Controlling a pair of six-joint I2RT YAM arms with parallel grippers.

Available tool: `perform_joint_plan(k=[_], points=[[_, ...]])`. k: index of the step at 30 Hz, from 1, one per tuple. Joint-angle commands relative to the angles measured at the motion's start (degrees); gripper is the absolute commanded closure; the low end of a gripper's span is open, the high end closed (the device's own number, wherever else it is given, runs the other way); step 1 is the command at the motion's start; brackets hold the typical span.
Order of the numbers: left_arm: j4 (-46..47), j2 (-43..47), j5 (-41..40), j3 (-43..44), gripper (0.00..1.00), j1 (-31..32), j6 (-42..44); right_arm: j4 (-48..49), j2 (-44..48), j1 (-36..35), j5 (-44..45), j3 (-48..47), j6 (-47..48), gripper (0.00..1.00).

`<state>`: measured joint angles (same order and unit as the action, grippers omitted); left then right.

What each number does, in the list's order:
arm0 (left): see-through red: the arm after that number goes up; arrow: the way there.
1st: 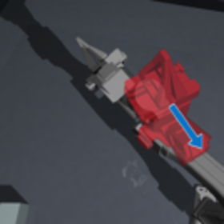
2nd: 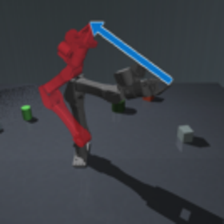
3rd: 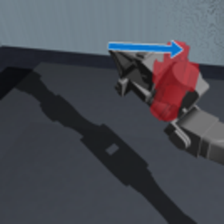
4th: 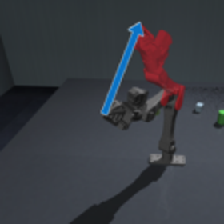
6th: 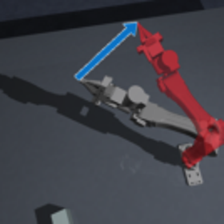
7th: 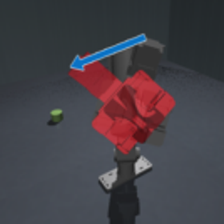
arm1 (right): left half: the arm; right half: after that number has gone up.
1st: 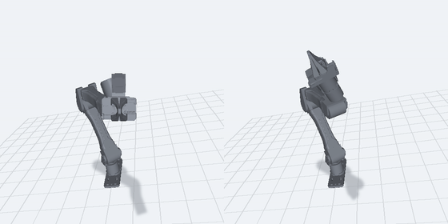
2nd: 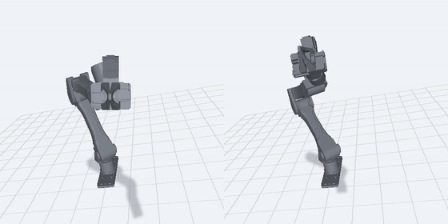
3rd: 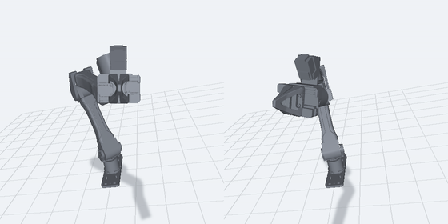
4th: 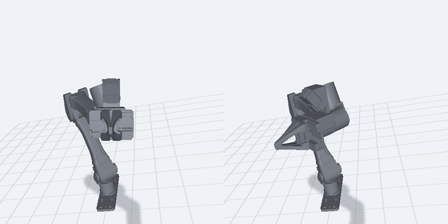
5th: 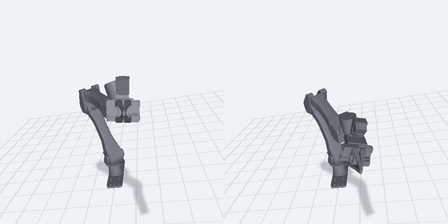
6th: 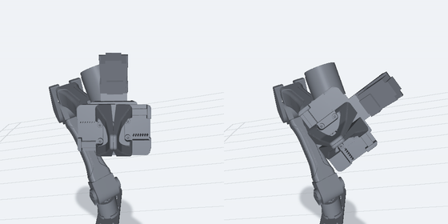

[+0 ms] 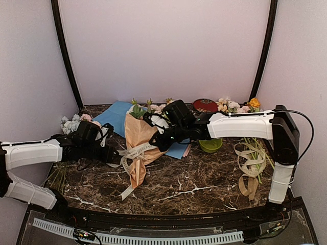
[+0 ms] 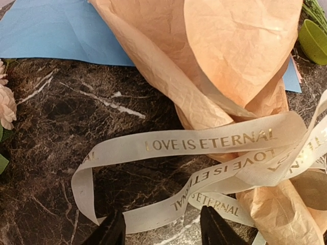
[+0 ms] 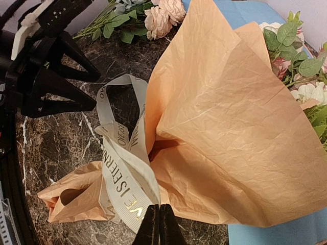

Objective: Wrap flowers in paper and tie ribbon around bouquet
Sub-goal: Cross the half-tied ribbon over the folded bouquet.

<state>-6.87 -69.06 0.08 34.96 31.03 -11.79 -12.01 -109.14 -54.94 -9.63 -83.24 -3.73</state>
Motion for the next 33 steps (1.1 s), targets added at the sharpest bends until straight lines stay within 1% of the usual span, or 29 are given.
perform_joint_plan(k=[1,3,4,6,8,10,12,16,20,25,29,33], points=[[-10.88,-4.9,0.67,2.46,0.47,-0.14,1.13,0.34,-0.07,0.45,-0.56,-1.4,0.15,1.0],[-12.53,-6.92,0.3,3.11,0.43,-0.04,1.53,0.21,0.09,0.45,-0.57,-1.39,0.1,1.0],[-11.37,-7.0,1.02,2.85,0.41,-0.02,2.58,0.2,0.22,0.45,-0.64,-1.35,0.11,1.0],[-8.17,-6.56,2.42,2.24,0.36,0.5,7.04,0.19,0.3,0.47,-0.71,-1.35,0.12,1.0],[-7.63,-7.25,-0.04,3.19,0.34,0.83,11.04,0.16,0.25,0.45,-0.65,-1.44,0.08,1.0],[-8.26,-9.45,-1.04,5.01,0.33,0.97,14.04,0.27,0.15,0.45,-0.79,-1.56,0.01,1.0],[-7.46,-11.24,0.28,5.82,0.33,1.05,16.62,0.33,0.06,0.45,-0.8,-1.64,-0.05,1.0],[-11.57,-13.86,2.24,7.45,0.34,1.23,21.68,-0.32,0.05,0.45,-0.64,-1.88,0.01,1.0],[-11.28,-13.37,2.67,6.47,0.36,1.23,27.28,-0.44,0.33,0.45,-0.16,-1.65,0.68,1.0],[-4.12,-13.6,6.77,4.27,0.45,1.29,29.73,-0.28,0.09,0.45,-0.58,-1.84,0.57,1.0],[-3.51,-15.01,3.44,4.17,0.51,1.36,32.61,-0.09,0.06,0.45,-0.95,-1.88,0.4,1.0],[-6.08,-19.24,0.4,6.3,0.55,1.32,33.51,-0.35,-0.24,0.42,-1.35,-2.65,0.43,1.0]])
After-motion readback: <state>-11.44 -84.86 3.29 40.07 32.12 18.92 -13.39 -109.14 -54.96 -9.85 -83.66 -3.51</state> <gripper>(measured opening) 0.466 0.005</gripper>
